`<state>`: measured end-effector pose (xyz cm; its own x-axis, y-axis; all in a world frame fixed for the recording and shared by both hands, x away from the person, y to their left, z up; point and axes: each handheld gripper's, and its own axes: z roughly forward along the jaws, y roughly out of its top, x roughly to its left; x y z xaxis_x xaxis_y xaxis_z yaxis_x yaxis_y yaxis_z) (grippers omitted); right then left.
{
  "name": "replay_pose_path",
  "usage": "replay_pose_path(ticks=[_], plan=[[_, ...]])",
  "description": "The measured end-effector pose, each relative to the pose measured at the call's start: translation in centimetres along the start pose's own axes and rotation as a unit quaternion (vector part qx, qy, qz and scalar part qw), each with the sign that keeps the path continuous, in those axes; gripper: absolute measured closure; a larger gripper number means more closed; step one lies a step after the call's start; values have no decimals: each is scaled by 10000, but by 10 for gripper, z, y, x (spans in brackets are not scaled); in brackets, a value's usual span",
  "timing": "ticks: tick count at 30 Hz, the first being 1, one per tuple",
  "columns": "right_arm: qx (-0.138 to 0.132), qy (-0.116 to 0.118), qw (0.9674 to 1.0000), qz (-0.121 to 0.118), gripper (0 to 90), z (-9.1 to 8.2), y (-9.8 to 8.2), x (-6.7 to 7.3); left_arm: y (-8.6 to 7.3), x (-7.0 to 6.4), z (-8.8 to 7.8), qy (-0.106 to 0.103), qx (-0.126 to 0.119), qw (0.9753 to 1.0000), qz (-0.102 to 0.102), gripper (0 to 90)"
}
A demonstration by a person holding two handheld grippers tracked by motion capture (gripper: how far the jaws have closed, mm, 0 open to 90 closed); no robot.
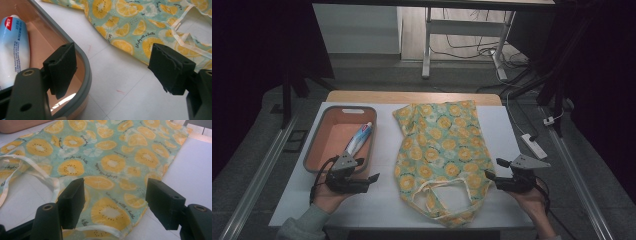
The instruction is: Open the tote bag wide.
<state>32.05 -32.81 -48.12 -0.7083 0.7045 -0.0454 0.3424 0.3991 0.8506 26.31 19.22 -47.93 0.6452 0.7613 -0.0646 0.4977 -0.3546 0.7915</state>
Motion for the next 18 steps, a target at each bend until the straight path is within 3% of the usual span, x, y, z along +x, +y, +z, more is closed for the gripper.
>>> replay_pose_path(ticks=[18], plan=[[-6,20,10000,-79,311,-1,1,3,2,-5,0,-27,-16,9999,136,227]])
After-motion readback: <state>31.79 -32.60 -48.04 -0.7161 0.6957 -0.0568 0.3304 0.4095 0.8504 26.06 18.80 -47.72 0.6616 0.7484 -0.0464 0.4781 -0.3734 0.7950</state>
